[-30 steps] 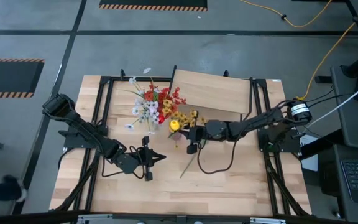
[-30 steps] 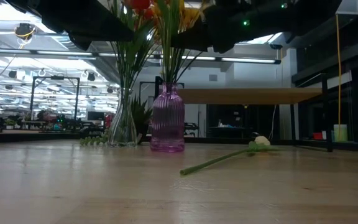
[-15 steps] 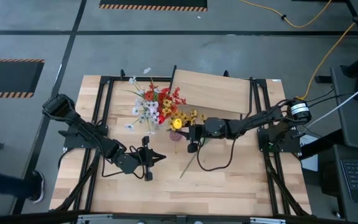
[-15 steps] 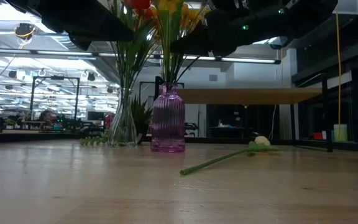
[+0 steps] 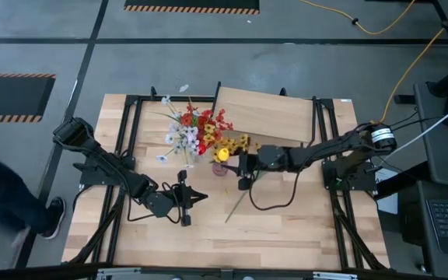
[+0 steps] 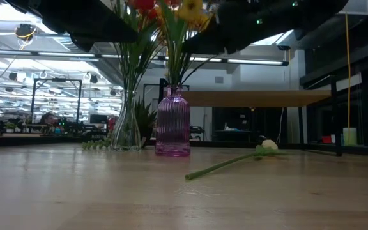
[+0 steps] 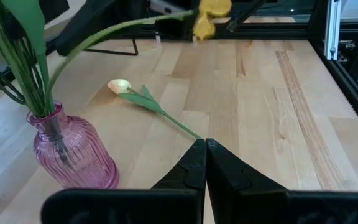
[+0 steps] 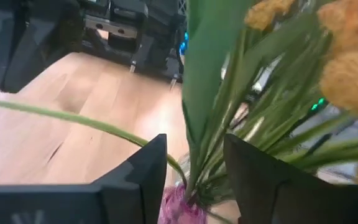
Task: Pick and place flowers into a vace then onto a shelf
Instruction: Put the yellow flower into the violet vase
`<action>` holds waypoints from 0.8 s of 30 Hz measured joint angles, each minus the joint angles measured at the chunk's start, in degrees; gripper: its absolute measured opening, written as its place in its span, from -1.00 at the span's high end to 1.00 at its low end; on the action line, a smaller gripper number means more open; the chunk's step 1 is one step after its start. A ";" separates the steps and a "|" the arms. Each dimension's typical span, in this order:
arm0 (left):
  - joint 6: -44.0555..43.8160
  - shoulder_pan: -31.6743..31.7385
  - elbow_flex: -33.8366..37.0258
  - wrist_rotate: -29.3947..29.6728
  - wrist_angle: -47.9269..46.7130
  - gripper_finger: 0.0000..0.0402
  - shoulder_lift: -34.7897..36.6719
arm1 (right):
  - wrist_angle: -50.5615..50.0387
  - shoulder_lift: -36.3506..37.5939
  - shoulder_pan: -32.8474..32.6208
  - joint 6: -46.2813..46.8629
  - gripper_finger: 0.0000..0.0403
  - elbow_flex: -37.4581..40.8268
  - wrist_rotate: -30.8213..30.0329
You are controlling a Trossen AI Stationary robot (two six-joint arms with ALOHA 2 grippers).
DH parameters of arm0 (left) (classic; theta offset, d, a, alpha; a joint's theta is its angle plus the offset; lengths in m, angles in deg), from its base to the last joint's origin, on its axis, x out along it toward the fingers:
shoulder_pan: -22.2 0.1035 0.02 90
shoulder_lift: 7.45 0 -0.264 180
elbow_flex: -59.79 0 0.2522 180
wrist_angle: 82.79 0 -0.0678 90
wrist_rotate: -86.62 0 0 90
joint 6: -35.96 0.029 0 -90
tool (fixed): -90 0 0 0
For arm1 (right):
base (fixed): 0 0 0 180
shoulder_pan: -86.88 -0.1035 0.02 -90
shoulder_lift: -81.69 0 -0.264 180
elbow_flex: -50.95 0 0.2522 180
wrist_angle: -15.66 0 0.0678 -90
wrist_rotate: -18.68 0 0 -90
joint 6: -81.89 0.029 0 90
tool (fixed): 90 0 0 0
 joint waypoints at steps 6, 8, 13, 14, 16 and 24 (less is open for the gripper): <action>0.44 -0.31 -0.01 0.00 -0.02 0.99 0.00 | -3.82 2.66 -0.43 2.25 0.20 0.00 -0.08; 0.44 -0.31 -0.01 0.01 -0.02 0.99 0.00 | -4.10 3.06 -0.78 1.98 0.20 0.00 -0.10; 0.42 -0.31 -0.01 0.00 -0.02 0.99 0.00 | -4.26 4.61 -1.73 1.84 0.20 0.00 -0.10; 0.43 -0.31 -0.01 0.00 -0.02 0.99 0.00 | -4.44 4.93 -1.99 1.83 0.20 0.00 -0.09; 0.42 -0.31 -0.01 -0.25 -0.02 0.99 0.00 | -4.82 5.46 -2.41 1.80 0.20 -0.01 -0.10; 0.52 -0.31 -0.01 -0.29 -0.15 0.99 0.00 | -9.39 9.06 -4.59 1.66 0.20 -0.02 -0.12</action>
